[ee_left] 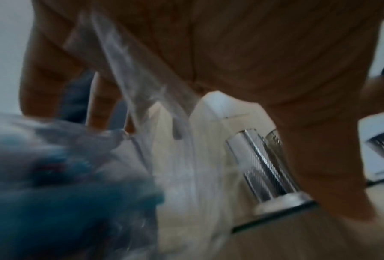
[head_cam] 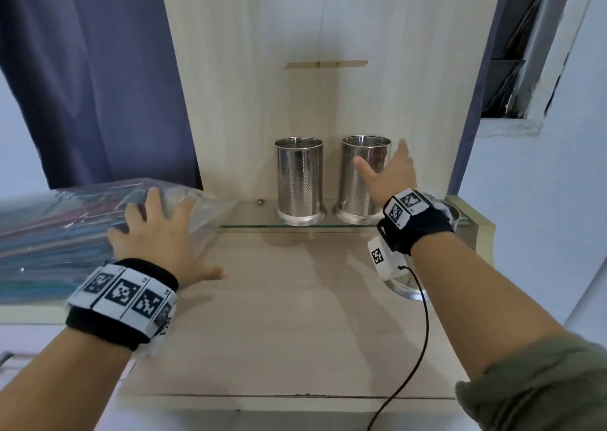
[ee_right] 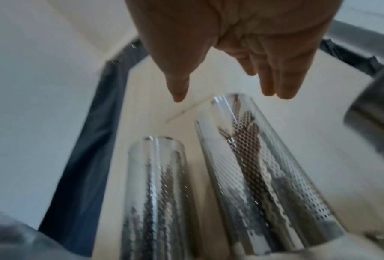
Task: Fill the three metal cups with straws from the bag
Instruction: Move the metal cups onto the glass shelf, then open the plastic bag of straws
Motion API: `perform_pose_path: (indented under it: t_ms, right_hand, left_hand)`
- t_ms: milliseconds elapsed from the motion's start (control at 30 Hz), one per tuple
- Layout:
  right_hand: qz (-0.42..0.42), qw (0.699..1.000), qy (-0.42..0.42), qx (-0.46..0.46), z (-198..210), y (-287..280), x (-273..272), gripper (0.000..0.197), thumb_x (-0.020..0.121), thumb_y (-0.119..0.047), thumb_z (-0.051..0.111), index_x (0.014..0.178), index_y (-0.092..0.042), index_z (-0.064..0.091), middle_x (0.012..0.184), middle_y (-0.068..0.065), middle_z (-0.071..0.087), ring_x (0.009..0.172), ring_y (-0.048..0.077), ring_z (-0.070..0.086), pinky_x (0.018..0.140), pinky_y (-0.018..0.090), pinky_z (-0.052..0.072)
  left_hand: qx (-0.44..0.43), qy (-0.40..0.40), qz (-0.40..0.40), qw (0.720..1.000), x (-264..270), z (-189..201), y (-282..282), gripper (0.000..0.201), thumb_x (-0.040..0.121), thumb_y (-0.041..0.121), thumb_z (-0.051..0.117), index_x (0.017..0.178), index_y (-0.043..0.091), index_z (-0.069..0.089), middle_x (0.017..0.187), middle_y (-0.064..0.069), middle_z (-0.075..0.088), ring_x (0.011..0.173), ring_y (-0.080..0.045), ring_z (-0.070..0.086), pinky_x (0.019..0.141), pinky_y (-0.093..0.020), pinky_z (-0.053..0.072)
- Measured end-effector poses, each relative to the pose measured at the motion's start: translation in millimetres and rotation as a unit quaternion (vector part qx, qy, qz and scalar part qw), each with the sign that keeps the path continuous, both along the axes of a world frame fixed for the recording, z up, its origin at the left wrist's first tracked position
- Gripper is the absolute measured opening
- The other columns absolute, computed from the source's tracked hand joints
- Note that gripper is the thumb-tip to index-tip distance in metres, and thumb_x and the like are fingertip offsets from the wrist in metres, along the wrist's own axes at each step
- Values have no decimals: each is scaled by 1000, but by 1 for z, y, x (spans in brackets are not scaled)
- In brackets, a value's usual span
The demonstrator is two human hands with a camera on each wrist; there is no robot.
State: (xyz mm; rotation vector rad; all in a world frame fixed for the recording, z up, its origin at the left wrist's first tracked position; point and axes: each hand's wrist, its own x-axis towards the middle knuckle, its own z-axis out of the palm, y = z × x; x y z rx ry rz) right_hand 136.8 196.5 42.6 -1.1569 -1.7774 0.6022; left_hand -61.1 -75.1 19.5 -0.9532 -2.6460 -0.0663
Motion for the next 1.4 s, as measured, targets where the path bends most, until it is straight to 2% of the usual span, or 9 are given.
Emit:
perform_pose_path:
  t_ms: [167, 367, 633, 867, 933, 1067, 1233, 1333, 1400]
  right_hand:
    - [-32, 989, -27, 140, -32, -29, 52, 71, 80, -50, 68, 137, -16, 45, 140, 10, 47, 132, 27, 38, 108, 40, 32]
    - [-88, 994, -56, 15, -67, -13, 85, 116, 65, -60, 78, 152, -13, 17, 154, 18, 24, 142, 33, 26, 113, 45, 29]
    - [-51, 998, -29, 25, -84, -16, 107, 82, 48, -63, 83, 111, -18, 57, 104, -4, 62, 102, 18, 60, 91, 30, 49]
    - [-105, 963, -176, 177, -68, -60, 98, 115, 61, -87, 51, 147, -14, 27, 151, 21, 30, 141, 41, 23, 113, 56, 20]
    - [18, 955, -136, 264, -49, -91, 74, 99, 75, -77, 47, 149, -15, 28, 150, 19, 32, 141, 37, 26, 115, 54, 24]
    - [313, 927, -117, 171, -22, -139, 17, 84, 84, -56, 62, 151, -26, 22, 152, 3, 29, 140, 14, 26, 116, 41, 30]
    - [304, 938, -80, 147, -5, -152, -43, 110, 72, -61, 72, 152, -38, -1, 161, 11, -5, 149, 26, -1, 120, 48, 14]
    - [309, 944, 20, 112, 14, -159, -58, 118, 70, -56, 77, 151, -37, -7, 160, 8, -12, 149, 23, -8, 119, 43, 10]
    - [323, 935, 108, 102, 23, -163, -68, 117, 71, -52, 79, 153, -30, -2, 160, 2, 0, 148, 17, 4, 118, 37, 16]
  left_hand:
    - [36, 63, 23, 997, -2, -26, -6, 101, 62, 52, 80, 145, 29, 26, 138, -11, 41, 118, -36, 46, 88, -49, 45]
    - [159, 29, -5, 987, 4, -37, 5, 65, 83, 5, 61, 142, 5, 34, 109, -27, 53, 94, -46, 57, 71, -53, 45]
    - [226, 6, -37, 973, 9, -27, 12, 31, 89, 15, 56, 110, -7, 57, 100, -30, 59, 86, -47, 60, 74, -53, 46]
    - [296, 36, -114, 948, 11, 5, 10, 16, 92, 9, 52, 96, -1, 63, 97, -24, 57, 87, -43, 58, 70, -45, 42]
    - [317, 55, -139, 937, 8, 14, 6, 16, 90, 10, 54, 92, -3, 63, 94, -25, 56, 85, -43, 56, 70, -46, 43]
    - [367, 119, -191, 903, 1, 40, -6, 17, 84, 13, 60, 94, 3, 69, 90, -24, 52, 86, -41, 49, 79, -40, 36]
    - [423, 62, -253, 868, 19, 80, -25, 31, 88, 33, 54, 107, 12, 66, 127, -17, 44, 116, -42, 38, 102, -43, 33]
    - [443, 18, -344, 828, 36, 100, -36, 33, 94, 33, 46, 115, 11, 58, 122, -7, 55, 115, -21, 50, 100, -31, 38]
    - [447, -29, -404, 797, 49, 112, -40, 23, 101, 25, 45, 113, 7, 53, 98, -1, 60, 84, 1, 55, 77, -12, 43]
